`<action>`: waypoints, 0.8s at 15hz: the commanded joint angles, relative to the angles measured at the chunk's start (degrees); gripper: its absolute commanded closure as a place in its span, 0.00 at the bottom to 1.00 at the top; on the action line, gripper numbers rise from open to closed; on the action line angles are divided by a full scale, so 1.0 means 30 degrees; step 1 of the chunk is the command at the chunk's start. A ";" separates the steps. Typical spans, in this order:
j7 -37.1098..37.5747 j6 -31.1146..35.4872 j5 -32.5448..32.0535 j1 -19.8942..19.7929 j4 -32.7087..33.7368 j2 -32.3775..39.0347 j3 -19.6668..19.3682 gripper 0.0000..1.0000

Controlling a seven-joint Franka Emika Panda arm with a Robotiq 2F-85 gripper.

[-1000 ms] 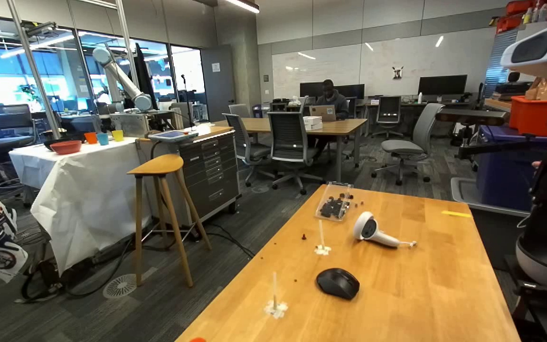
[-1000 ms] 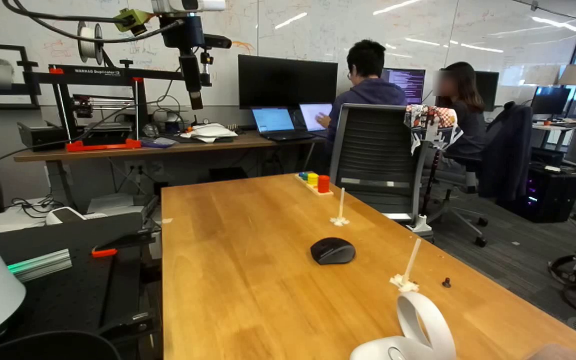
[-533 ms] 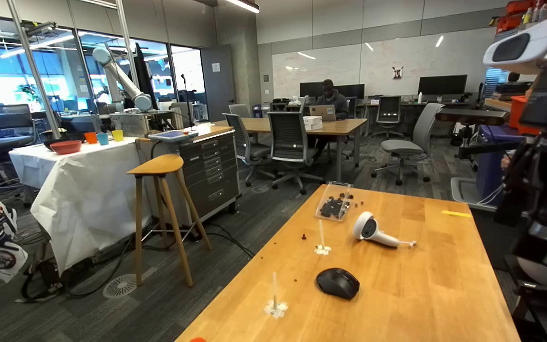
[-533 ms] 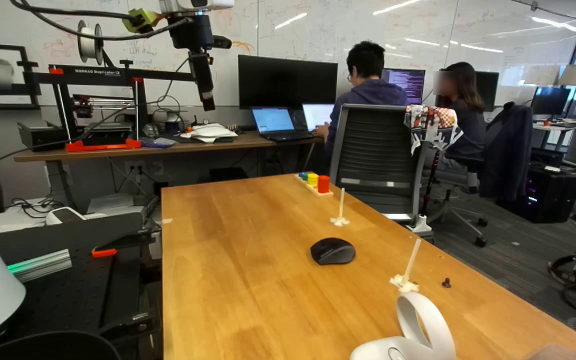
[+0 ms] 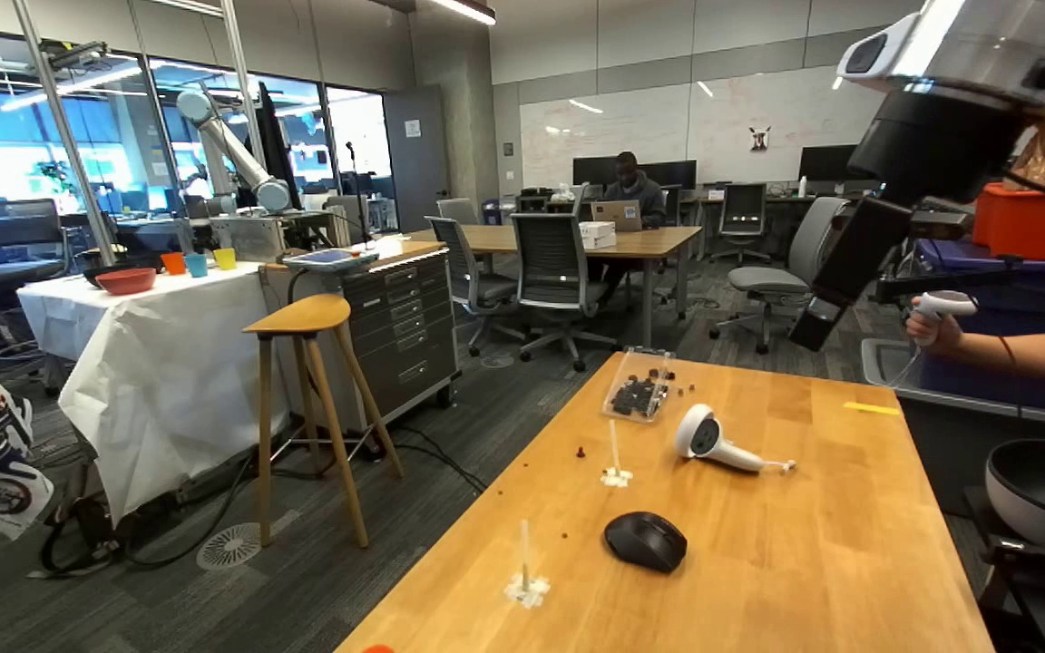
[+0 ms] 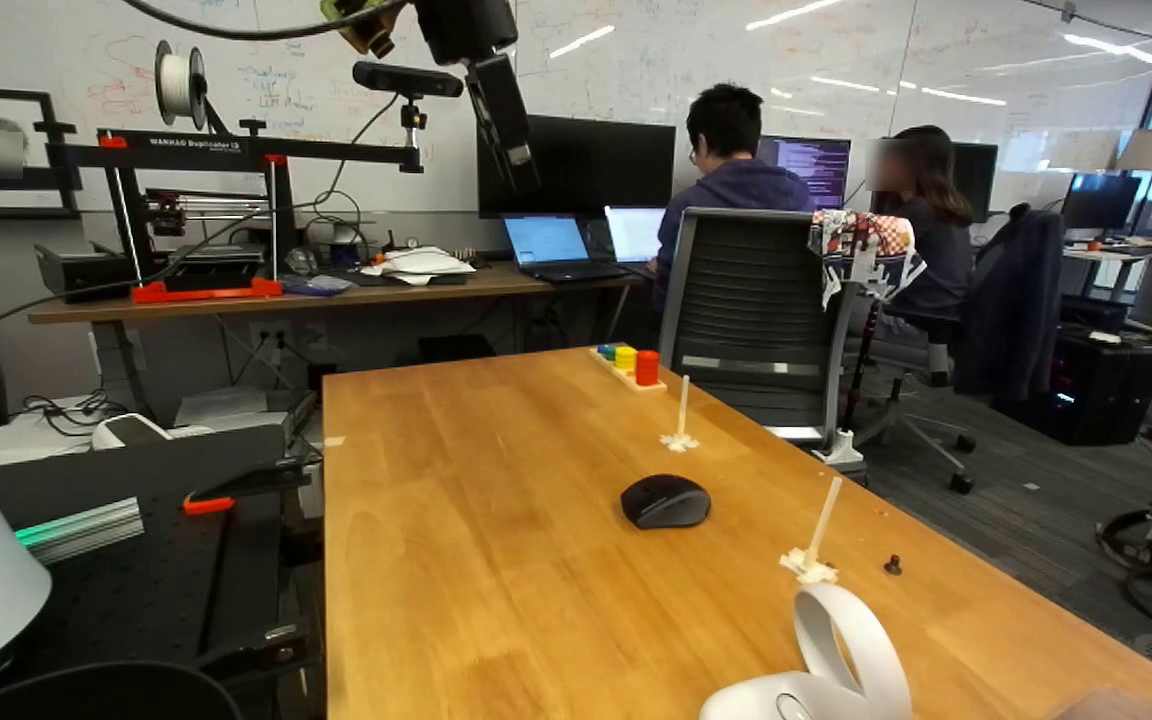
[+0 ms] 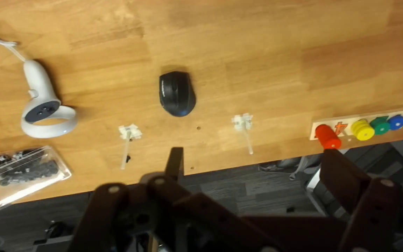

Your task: Move the computer mouse.

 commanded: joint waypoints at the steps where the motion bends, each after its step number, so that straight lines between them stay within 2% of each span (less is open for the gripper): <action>1: 0.0822 0.1907 -0.1504 -0.1355 0.0751 0.2074 -0.0015 0.26; 9: 0.3656 0.5327 -0.5150 -0.3756 0.1988 0.6868 0.0204 0.89; 11: 0.4887 0.5724 -0.6579 -0.3969 0.2469 0.7947 0.0097 0.98; 12: 0.5531 0.6044 -0.7243 -0.4626 0.2685 0.8523 0.0656 0.99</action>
